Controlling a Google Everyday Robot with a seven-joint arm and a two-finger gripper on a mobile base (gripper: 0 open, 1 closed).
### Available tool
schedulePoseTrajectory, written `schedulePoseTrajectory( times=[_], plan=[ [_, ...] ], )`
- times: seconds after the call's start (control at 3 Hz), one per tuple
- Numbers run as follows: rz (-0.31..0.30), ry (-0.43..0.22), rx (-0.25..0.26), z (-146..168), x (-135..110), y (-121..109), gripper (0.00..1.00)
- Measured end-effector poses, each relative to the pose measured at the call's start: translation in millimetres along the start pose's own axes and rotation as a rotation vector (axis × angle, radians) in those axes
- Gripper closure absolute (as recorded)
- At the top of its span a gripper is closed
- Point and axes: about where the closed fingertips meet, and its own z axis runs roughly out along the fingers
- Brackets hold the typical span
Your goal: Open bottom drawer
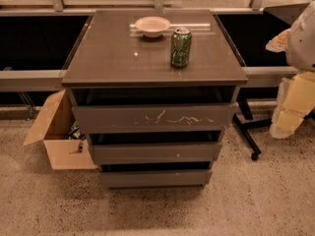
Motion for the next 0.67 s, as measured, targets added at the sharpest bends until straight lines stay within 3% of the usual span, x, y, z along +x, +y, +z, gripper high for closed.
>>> schedulePoseTrajectory(
  times=[0.33, 0.67],
  plan=[
    [-0.001, -0.004, 0.004, 0, -1, 0, 0.00],
    [-0.032, -0.052, -0.019, 21, -8, 5, 0.00]
  ],
)
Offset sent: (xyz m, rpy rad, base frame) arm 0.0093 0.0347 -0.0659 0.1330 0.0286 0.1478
